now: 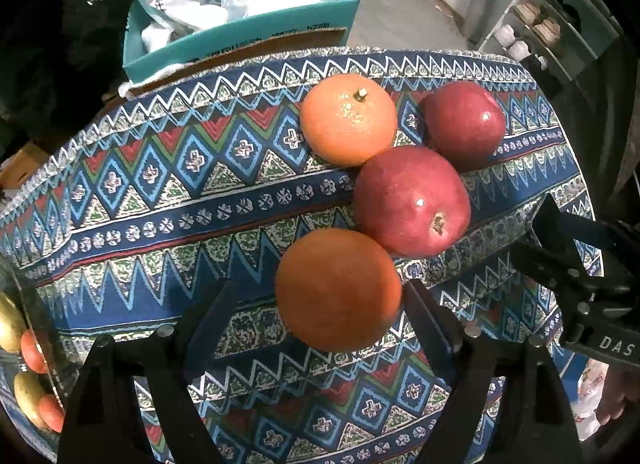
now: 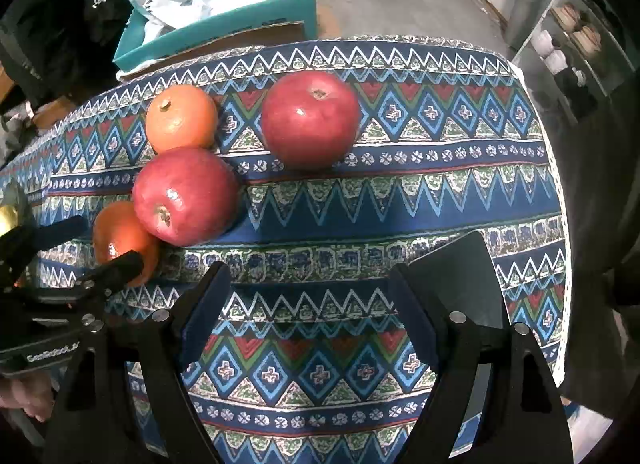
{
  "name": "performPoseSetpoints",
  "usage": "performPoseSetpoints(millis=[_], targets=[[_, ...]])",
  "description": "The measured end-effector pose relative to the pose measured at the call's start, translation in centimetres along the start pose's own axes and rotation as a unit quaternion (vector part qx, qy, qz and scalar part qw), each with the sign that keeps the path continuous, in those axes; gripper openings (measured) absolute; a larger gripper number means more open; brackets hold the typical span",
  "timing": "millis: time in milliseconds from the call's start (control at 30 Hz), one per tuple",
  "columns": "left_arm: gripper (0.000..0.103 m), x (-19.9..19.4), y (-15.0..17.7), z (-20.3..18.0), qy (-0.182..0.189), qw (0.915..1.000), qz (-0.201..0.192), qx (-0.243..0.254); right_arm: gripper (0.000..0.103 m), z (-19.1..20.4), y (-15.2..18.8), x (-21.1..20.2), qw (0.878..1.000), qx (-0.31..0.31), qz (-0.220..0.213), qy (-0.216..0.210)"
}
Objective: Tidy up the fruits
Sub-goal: 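Lower the left tool onto the large orange while the right tool grasps a red apple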
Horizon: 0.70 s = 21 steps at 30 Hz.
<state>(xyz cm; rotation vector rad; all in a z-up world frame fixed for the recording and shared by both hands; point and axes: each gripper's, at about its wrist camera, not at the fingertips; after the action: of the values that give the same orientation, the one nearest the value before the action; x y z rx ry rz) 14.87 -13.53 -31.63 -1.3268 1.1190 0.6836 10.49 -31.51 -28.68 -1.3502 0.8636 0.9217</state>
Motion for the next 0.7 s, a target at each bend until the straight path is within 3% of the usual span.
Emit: performPoseSetpoints(millis=[100, 267, 433, 700], targets=[[0.085, 0.7, 0.2, 0.4, 0.014, 0.9998, 0.01, -0.012, 0.081, -0.1, 0.0, 0.0, 1.0, 0.001, 0.001, 0.001], [0.07, 1.4, 0.3, 0.6, 0.054, 0.998, 0.015, -0.027, 0.081, -0.1, -0.1, 0.1, 1.0, 0.004, 0.0, 0.002], [0.068, 1.2, 0.5, 0.7, 0.058, 0.9979, 0.01, -0.026, 0.081, 0.5, -0.3, 0.0, 1.0, 0.0, -0.003, -0.002], [0.068, -0.7, 0.8, 2.8, 0.032, 0.9991, -0.006, -0.029, 0.081, 3.3, -1.3, 0.4, 0.999, -0.022, -0.016, -0.02]])
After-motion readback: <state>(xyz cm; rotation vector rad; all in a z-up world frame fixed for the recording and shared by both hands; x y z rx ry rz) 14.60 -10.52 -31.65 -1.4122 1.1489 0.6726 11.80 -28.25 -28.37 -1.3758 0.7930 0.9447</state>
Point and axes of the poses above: each gripper's, at about its wrist camera, not at the fingertips, and x roughly the way its jaws point, z to its left, y to its underside, and after that the axes turned 9 degrees about -z, right-handed
